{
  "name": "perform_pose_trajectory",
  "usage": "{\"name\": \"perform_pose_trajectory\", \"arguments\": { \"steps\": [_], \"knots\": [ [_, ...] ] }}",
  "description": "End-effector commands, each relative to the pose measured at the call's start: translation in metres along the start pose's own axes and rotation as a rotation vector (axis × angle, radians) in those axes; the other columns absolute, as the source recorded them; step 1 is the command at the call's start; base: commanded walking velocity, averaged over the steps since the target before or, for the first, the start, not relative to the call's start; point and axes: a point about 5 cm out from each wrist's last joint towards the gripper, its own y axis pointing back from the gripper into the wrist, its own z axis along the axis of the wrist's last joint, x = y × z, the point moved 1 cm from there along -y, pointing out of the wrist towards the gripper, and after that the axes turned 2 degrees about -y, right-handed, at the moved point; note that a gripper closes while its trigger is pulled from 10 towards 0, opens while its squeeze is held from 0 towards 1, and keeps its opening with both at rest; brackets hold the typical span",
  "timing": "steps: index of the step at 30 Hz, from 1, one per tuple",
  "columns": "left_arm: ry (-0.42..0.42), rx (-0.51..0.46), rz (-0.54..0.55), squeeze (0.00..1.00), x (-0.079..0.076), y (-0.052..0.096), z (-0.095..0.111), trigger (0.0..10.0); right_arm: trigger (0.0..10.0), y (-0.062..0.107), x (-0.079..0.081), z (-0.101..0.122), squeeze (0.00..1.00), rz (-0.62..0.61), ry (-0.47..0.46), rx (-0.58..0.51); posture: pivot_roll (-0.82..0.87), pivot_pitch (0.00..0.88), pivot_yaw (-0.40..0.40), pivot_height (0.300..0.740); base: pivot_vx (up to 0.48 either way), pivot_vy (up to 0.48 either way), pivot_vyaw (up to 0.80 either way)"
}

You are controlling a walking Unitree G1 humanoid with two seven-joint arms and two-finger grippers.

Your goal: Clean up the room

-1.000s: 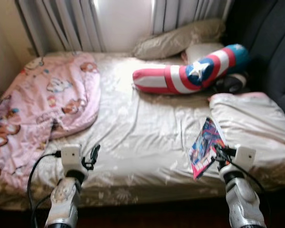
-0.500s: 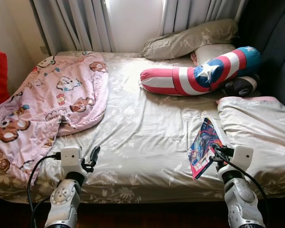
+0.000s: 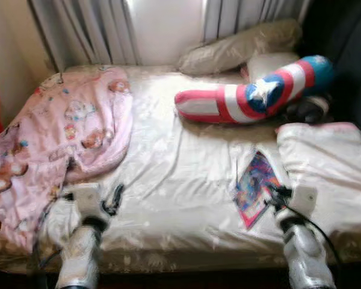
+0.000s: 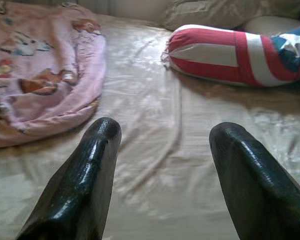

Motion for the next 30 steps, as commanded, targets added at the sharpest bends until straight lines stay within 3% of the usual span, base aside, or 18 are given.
{"name": "perform_pose_trajectory", "arguments": {
  "steps": [1, 10, 30],
  "knots": [
    [-0.016, 0.009, 0.025, 0.0, 0.0101, 0.0026, 0.0009, 10.0, 10.0, -0.0059, 0.0139, 0.0116, 0.0, 0.04, -0.007, -0.053, 0.03, 0.032, -0.035, 0.74, 0.319, 0.0, 0.0],
    [-0.016, 0.009, 0.027, 0.0, 0.0102, 0.0027, 0.0011, 10.0, 10.0, -0.0061, 0.0146, 0.0108, 0.0, 0.056, 0.01, -0.048, 0.03, 0.035, -0.036, 0.74, 0.313, 0.0, 0.0],
    [-0.015, 0.003, 0.024, 0.0, 0.0069, 0.0029, 0.0025, 10.0, 10.0, -0.0061, 0.0195, 0.013, 0.0, 0.085, -0.006, -0.068, 0.03, 0.042, -0.034, 0.74, 0.0, 0.0, 0.0]
  ]
}}
